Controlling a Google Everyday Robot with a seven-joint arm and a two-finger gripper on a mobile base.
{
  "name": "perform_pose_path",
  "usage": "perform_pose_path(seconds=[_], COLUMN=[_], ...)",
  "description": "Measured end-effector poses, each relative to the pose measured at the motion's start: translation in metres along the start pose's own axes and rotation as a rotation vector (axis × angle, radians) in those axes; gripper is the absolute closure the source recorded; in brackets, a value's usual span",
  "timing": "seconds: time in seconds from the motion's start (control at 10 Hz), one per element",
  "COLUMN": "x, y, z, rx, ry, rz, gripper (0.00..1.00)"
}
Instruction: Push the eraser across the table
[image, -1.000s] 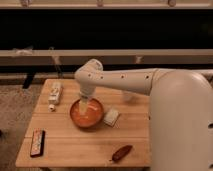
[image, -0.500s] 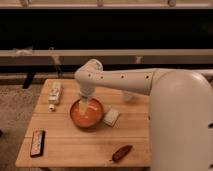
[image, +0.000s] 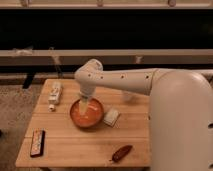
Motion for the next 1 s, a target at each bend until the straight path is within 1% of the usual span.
perform_pose_path(seconds=[0.5,0.6,0.7,0.8,1.0], x=[0.0,-0.001,-0.006,-0.014,-0.036], y=[0.0,0.001,0.004,0.013,0.043], z=[0.0,0.0,-0.002,-0.003,-0.003], rx=[0.0,0.002,0.005,0.002,-0.004], ry=[0.0,-0.007,-0.023,-0.044,-0.071], rz=[0.001,-0.004,-0.026,-0.06,-0.13], gripper=[0.2,0.2,0.2,0.2,0.2])
